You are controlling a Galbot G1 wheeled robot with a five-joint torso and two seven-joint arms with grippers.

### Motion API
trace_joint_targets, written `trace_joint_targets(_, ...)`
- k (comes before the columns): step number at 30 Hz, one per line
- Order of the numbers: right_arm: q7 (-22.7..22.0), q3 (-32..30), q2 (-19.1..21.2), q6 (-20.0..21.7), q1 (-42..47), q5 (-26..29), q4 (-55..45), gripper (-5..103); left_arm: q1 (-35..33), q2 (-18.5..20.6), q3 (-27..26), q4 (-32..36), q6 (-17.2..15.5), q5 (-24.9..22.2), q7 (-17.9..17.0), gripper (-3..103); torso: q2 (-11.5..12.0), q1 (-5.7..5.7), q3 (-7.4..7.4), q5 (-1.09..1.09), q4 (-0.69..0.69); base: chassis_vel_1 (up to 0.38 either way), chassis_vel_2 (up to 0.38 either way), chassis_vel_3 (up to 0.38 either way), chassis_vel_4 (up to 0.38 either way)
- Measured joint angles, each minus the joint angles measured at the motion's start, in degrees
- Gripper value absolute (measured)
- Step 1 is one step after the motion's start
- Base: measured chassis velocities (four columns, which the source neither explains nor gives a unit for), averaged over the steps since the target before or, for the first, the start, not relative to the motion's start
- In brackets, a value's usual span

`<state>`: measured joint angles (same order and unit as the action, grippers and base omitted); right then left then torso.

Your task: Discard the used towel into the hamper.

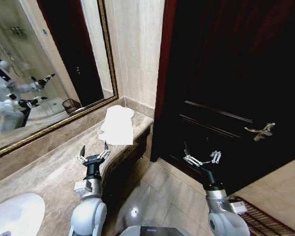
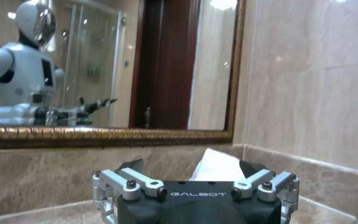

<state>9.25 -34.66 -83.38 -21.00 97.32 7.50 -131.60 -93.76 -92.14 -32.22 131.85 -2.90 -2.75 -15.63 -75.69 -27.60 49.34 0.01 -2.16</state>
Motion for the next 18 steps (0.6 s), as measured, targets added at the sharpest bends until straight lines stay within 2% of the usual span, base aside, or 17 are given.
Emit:
trace_joint_targets(2,-2.5,0.0,1.0,0.0,0.1,-0.4,0.3,100,1.1,0.0,0.2,-2.1,-0.6,-0.4,-1.4,100,0.0,0.0,0.0,0.01,0.0,-0.075,0.057,0.07,-0.079)
trace_joint_targets(4,-3.0,0.1,1.2,-0.1,0.2,-0.5,0.4,100,1.1,0.0,0.4,-2.5,-0.5,-0.4,-1.7,100,0.0,0.0,0.0,0.01,0.0,-0.073,0.056,0.06,-0.068)
trace_joint_targets(6,-4.4,0.0,2.4,-0.4,0.5,-0.9,0.9,100,2.8,0.0,0.8,-6.1,0.3,0.8,-3.1,100,0.0,-0.01,0.01,0.0,0.0,-0.069,0.061,0.062,-0.041)
trace_joint_targets(12,-5.9,-0.1,3.7,-0.2,-0.3,-1.3,1.7,100,7.7,0.0,-0.2,-9.4,-1.8,-0.3,-3.4,100,0.0,-0.01,0.01,0.0,0.0,-0.019,0.016,0.02,-0.009)
trace_joint_targets(16,-7.6,0.6,6.6,-0.7,0.6,-1.4,3.7,100,14.0,0.0,-0.1,-13.4,-3.0,-0.9,-3.9,100,0.0,0.01,0.0,0.01,0.02,0.0,0.0,0.0,0.0)
trace_joint_targets(18,-7.6,0.5,7.4,-1.1,1.0,-1.6,4.1,100,15.0,0.0,-0.1,-14.2,-3.1,-1.1,-4.0,100,0.0,0.01,0.0,0.01,0.01,0.0,0.0,0.0,0.0)
